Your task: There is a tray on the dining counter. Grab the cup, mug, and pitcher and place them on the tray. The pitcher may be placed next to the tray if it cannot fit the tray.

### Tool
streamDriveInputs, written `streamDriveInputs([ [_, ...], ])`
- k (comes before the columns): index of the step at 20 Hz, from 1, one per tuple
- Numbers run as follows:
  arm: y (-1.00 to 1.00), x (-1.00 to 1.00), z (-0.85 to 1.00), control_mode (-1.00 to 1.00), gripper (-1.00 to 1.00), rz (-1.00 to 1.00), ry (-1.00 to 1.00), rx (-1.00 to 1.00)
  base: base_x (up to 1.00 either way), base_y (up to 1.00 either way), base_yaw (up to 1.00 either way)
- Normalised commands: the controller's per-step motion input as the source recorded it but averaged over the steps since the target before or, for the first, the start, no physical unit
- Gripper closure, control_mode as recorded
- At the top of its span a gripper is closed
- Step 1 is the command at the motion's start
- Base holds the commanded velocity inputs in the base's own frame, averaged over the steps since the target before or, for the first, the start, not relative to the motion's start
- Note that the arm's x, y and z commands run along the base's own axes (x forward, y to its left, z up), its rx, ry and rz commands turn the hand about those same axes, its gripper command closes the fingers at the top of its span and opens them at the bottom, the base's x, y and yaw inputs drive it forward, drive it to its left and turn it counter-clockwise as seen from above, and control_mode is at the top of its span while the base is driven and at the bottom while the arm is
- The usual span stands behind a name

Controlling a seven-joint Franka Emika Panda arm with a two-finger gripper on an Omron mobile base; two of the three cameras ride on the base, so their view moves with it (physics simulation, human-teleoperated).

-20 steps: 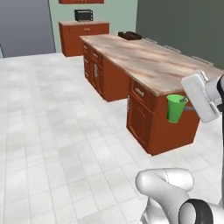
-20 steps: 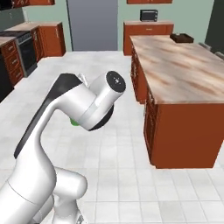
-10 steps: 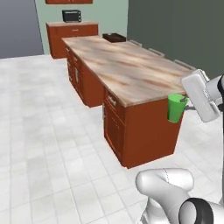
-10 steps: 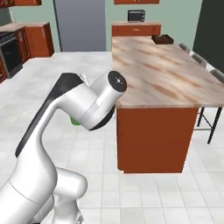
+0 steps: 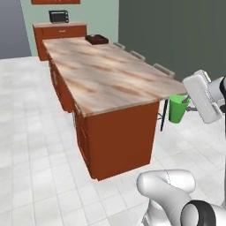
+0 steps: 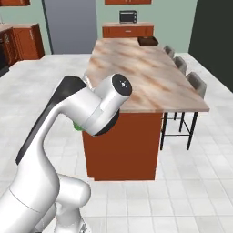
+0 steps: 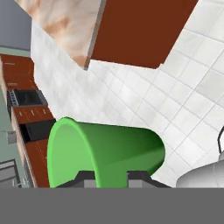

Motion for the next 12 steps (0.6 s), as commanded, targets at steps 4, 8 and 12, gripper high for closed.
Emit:
streamDriveInputs([
  [4, 0.00, 0.00, 0.00, 1.00, 1.00, 0.00, 0.00, 0.00, 0.35, -1.00, 0.00],
  [8, 0.00, 0.00, 0.00, 1.00, 1.00, 0.00, 0.00, 0.00, 0.48, -1.00, 0.00],
  [12, 0.00, 0.00, 0.00, 1.00, 1.00, 0.00, 0.00, 0.00, 0.62, -1.00, 0.00],
])
